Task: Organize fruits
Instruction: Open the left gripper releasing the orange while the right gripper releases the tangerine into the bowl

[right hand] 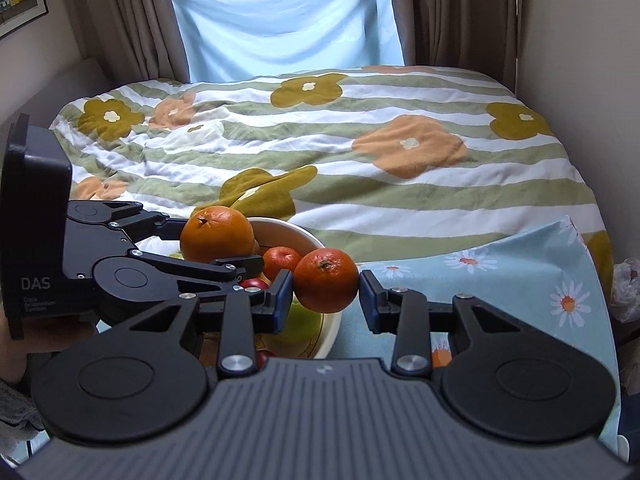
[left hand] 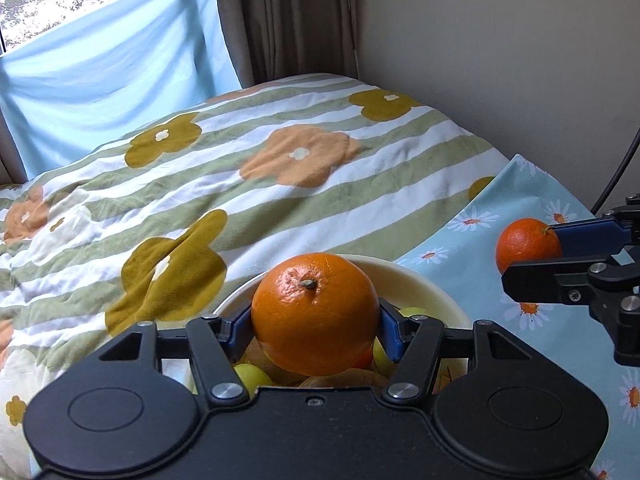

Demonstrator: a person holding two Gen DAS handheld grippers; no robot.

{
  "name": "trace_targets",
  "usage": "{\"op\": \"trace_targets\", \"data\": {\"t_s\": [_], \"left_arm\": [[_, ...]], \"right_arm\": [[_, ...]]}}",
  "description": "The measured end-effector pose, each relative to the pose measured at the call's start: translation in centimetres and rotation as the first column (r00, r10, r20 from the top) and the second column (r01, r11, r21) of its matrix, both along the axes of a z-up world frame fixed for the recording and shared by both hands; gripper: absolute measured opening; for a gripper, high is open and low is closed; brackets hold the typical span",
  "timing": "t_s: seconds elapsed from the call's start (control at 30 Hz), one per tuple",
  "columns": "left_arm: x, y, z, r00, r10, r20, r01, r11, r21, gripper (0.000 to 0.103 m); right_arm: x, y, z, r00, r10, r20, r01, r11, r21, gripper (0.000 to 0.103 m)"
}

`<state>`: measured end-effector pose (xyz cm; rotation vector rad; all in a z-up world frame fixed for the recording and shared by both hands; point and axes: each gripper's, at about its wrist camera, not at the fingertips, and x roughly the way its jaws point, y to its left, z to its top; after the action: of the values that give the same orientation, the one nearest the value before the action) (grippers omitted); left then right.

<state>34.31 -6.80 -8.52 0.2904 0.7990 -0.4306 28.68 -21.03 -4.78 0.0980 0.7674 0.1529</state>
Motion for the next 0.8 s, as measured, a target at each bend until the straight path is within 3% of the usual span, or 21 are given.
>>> {"op": "trace_targets", "data": {"t_s": [0.33,0.4,0.43,0.57,0.8], "left_arm": [[0.1,-0.9,-1.0,1.000,-0.021,0.016,0.020,0.999,0.033,0.069],[-0.3,-0.8,-0.5,0.998,-0.030,0.052,0.029,0.999,0.031,0.091],[-0.7,-0.7,-0.3,0.997,-0.031,0.070,0.029,0.999,0.031,0.095],[-1.9,0.4,0.6,0.995,-0.030,0.090,0.028,0.999,0.022,0.096],[-4.6,4.9,2.4,0.993,0.081,0.086,-0.078,0.996,-0.044,0.097]], "right_arm": [[-0.3,-1.2,-0.5,1.000,-0.028,-0.005,0.028,1.000,0.009,0.051],[-0.3,-1.3,-0.5,1.000,-0.030,-0.005,0.030,1.000,0.009,0.051],[-0.3,-1.2,-0.4,1.000,-0.030,-0.004,0.030,1.000,0.008,0.051],[-0.5,-1.1,-0.1,1.000,-0.022,0.005,0.022,1.000,0.009,0.051],[-0.6,0.3,0.1,0.999,0.041,0.009,-0.041,0.999,0.003,0.051]]}}
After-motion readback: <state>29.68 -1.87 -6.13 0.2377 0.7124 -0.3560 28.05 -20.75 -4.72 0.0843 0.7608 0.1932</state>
